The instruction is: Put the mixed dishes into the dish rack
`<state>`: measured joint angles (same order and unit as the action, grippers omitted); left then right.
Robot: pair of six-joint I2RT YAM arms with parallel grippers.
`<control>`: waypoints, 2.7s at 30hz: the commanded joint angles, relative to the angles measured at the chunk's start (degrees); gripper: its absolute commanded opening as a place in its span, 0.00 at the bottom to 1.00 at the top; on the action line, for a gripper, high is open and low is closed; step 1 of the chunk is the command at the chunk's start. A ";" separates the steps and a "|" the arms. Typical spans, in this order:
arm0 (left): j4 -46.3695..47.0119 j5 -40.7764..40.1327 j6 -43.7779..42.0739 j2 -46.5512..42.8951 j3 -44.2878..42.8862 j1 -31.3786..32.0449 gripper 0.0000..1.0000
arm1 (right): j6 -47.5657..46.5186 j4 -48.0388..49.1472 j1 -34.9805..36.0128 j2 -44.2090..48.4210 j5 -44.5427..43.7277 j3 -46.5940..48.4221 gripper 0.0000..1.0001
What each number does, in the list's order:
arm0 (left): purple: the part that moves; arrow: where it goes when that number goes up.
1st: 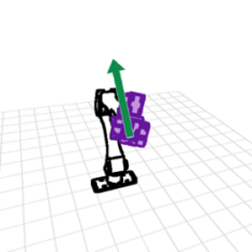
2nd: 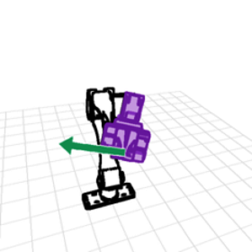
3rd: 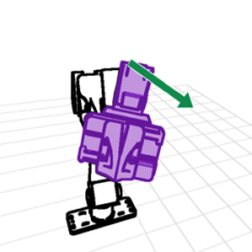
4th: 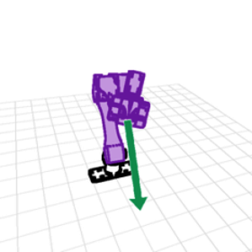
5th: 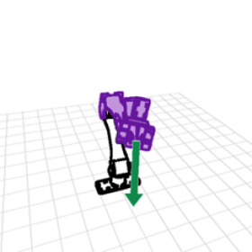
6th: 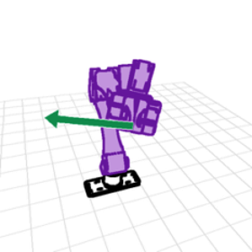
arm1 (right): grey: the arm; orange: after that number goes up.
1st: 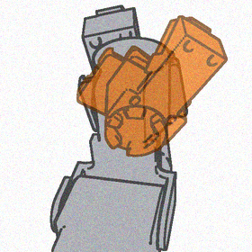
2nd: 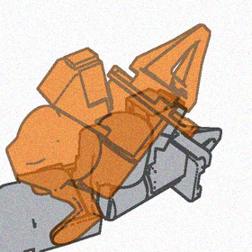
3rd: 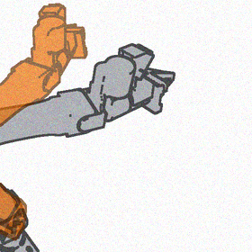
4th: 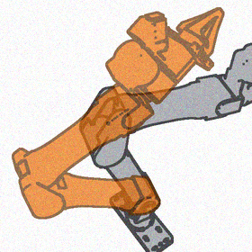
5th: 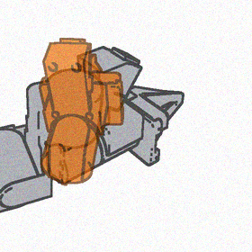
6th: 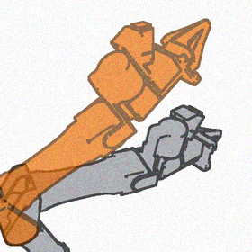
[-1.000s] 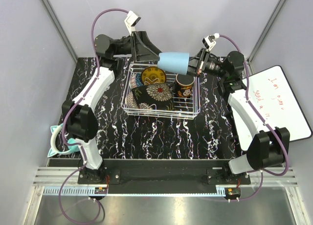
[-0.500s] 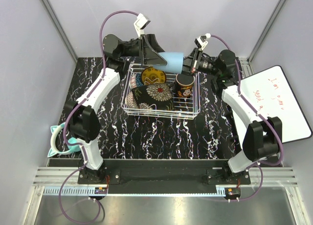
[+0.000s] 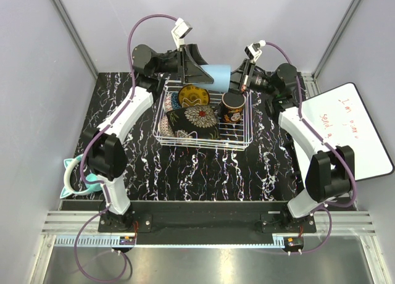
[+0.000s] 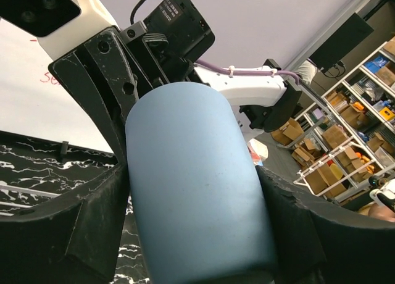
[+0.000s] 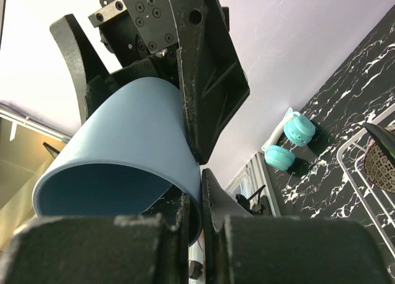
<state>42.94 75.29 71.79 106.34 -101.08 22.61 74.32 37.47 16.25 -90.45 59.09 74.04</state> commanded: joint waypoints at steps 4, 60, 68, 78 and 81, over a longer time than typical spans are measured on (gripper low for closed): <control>-6.63 2.41 -6.04 -1.58 -3.25 2.53 0.00 | 0.04 0.25 1.24 -0.51 -2.14 2.16 0.00; -102.00 -52.70 -107.99 21.18 -31.03 20.72 0.00 | -40.66 -71.31 -15.90 60.75 -40.63 -23.24 0.66; -101.21 -53.93 -111.43 22.32 -25.40 20.72 0.00 | -41.01 -73.07 -15.90 61.01 -40.81 -23.06 0.64; -96.64 -56.04 -113.97 23.29 -19.61 21.60 0.00 | -41.19 -73.69 -15.90 61.28 -40.90 -22.89 0.63; -94.89 -57.44 -114.50 23.38 -17.23 21.77 0.00 | -41.28 -73.77 -15.81 61.28 -40.81 -22.89 0.63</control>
<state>-53.19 22.17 -40.51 129.32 -121.21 44.75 34.09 -36.38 0.36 -29.52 18.96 50.43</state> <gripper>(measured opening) 0.754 0.629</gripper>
